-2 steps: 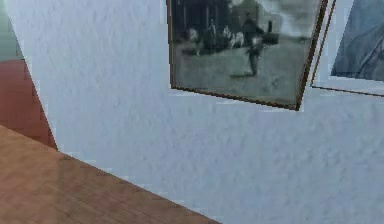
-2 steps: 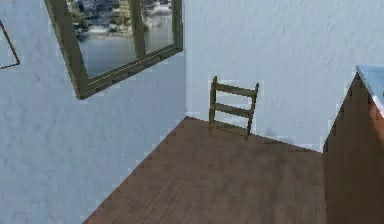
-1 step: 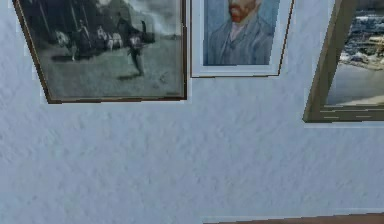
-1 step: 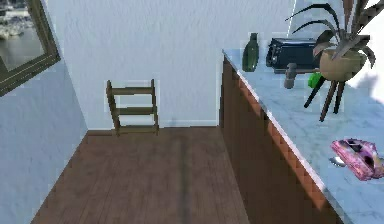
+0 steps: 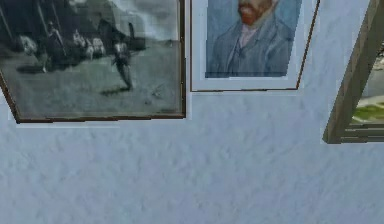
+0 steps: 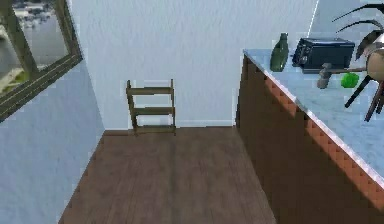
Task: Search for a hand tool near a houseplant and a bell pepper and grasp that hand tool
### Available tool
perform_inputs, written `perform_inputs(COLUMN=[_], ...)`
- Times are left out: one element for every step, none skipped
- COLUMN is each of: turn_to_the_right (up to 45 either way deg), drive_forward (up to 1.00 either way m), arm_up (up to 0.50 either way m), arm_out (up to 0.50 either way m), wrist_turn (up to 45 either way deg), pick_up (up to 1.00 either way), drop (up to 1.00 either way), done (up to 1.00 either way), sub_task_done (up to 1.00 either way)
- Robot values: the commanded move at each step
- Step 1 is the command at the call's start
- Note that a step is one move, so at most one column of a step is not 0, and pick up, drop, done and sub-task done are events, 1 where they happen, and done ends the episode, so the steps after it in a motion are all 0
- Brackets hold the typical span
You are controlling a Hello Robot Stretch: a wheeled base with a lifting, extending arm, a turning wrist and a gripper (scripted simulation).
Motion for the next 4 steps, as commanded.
perform_inputs(turn_to_the_right=[45.0,42.0,0.0,45.0], drive_forward=[0.0,0.0,0.8,0.0], arm_up=[0.0,0.0,0.0,0.0], arm_out=[0.0,0.0,0.0,0.0], wrist_turn=[0.0,0.0,0.0,0.0], pick_up=[0.0,0.0,0.0,0.0], drop=[0.0,0.0,0.0,0.0], done=[0.0,0.0,0.0,0.0], sub_task_done=[0.0,0.0,0.0,0.0])
